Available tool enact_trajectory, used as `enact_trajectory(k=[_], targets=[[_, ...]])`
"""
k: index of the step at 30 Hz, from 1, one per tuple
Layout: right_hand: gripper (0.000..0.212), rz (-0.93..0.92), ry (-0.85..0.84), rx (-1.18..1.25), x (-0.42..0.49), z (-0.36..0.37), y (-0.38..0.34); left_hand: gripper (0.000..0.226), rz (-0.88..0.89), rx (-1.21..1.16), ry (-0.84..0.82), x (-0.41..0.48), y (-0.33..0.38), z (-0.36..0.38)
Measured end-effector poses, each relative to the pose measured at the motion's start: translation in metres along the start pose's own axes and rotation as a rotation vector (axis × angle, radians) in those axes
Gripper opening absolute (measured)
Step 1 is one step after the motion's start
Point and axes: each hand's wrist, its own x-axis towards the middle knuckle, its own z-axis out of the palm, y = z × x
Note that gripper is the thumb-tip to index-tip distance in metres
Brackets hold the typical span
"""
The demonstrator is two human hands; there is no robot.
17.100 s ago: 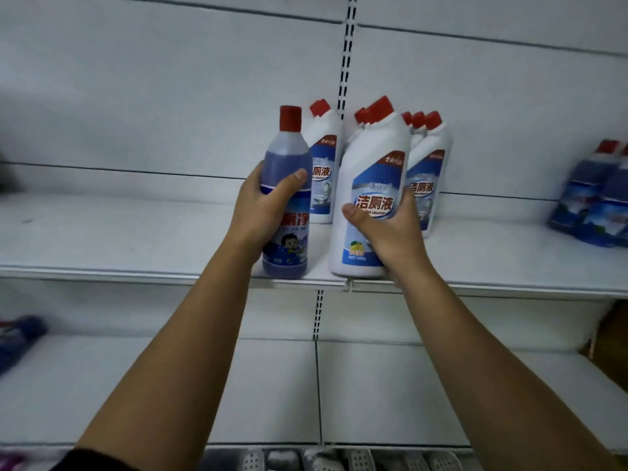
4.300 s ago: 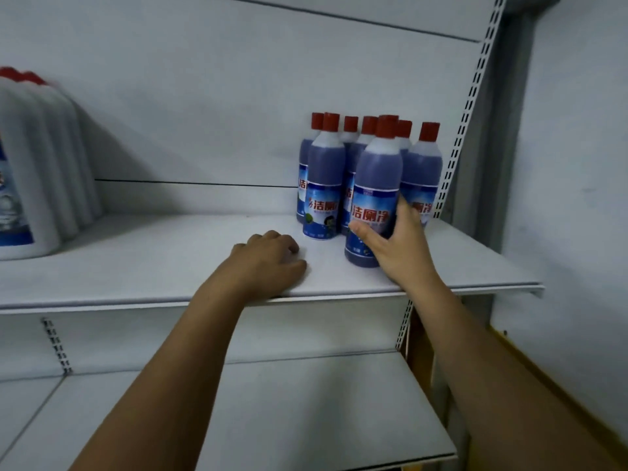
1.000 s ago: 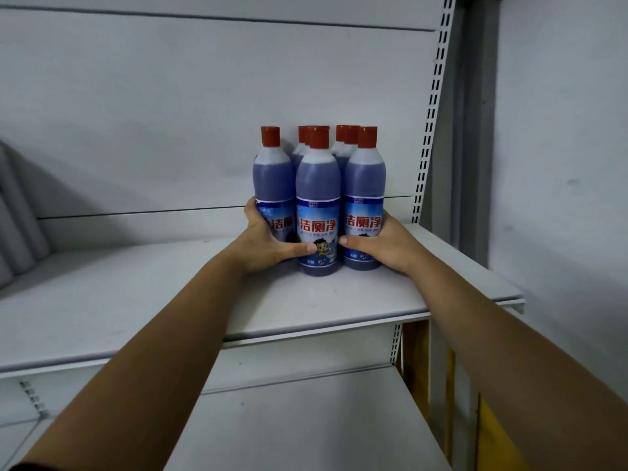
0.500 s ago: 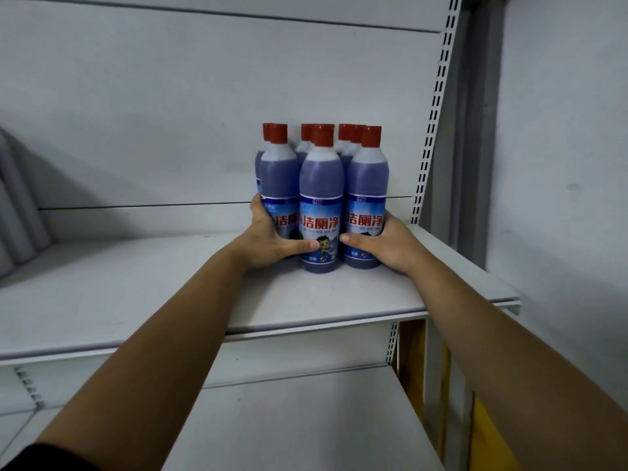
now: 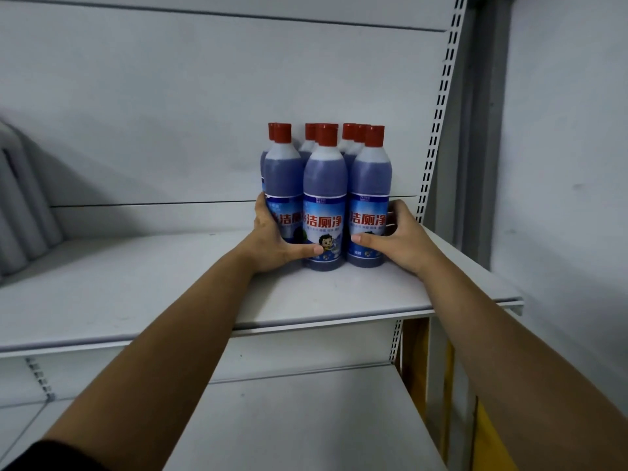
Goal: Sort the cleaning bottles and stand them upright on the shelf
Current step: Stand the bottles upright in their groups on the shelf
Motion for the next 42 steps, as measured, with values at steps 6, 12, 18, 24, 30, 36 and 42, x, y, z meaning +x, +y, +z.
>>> enact_trajectory(k=[6, 12, 18, 24, 30, 36, 42], targets=[[0.062, -0.008, 0.0, 0.005, 0.0, -0.001, 0.001, 0.148, 0.002, 0.01, 0.052, 0.002, -0.004, 0.004], [0.062, -0.002, -0.013, 0.003, 0.0, 0.002, 0.003, 0.147, 0.01, 0.037, 0.06, 0.003, -0.004, 0.006], [0.081, 0.008, -0.113, 0.051, 0.003, 0.008, 0.005, 0.14, 0.023, -0.02, 0.017, -0.003, 0.005, 0.002], [0.073, -0.029, -0.145, -0.024, 0.003, 0.008, 0.005, 0.118, 0.016, -0.06, -0.008, -0.004, 0.006, 0.001], [0.079, -0.048, -0.136, -0.061, 0.004, 0.01, 0.007, 0.112, 0.007, -0.016, -0.003, -0.002, 0.006, -0.004], [0.073, -0.048, -0.124, -0.029, 0.001, 0.01, 0.006, 0.112, -0.007, 0.008, -0.017, 0.004, 0.006, -0.005], [0.066, -0.04, -0.115, 0.005, 0.001, 0.009, 0.004, 0.114, 0.003, -0.004, -0.008, 0.003, 0.005, -0.004]])
